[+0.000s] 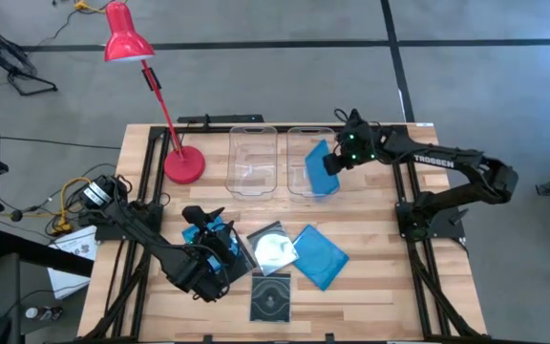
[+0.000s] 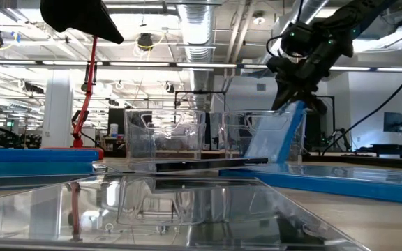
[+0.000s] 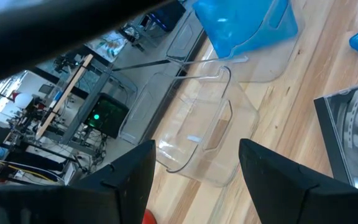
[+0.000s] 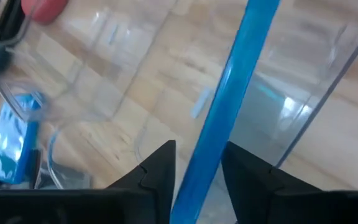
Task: Pick & place jewel cases by type
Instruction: Put the right blue cd case into the right transparent bin
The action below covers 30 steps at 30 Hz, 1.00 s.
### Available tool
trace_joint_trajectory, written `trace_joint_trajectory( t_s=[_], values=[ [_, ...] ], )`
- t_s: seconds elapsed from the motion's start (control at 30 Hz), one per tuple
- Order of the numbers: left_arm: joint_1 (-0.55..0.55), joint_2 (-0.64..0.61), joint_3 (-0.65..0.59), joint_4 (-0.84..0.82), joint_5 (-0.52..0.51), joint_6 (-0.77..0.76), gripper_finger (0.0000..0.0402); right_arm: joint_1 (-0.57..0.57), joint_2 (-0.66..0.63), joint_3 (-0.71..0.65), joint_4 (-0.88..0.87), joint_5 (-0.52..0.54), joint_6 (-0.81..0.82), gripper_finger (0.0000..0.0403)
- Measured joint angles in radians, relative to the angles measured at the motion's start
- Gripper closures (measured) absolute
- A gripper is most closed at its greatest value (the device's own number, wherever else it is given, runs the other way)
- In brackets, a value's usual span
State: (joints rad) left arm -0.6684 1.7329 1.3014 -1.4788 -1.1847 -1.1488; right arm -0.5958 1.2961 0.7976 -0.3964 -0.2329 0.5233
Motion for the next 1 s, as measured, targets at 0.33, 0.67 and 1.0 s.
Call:
trace_joint_trajectory(
  t_s=[0.33, 0.67, 1.0],
  values=[
    [0.000, 0.000, 0.000, 0.000, 0.000, 0.000, 0.0175, 0.000, 0.000, 0.028, -0.018, 0.023, 0.007, 0.0242],
    [0.000, 0.000, 0.000, 0.000, 0.000, 0.000, 0.0175, 0.007, 0.000, 0.028, -0.076, 0.049, 0.003, 0.0264],
    [0.000, 0.000, 0.000, 0.000, -0.003, 0.000, 0.0175, 0.032, 0.000, 0.028, -0.042, 0.083, 0.000, 0.0257]
  ],
)
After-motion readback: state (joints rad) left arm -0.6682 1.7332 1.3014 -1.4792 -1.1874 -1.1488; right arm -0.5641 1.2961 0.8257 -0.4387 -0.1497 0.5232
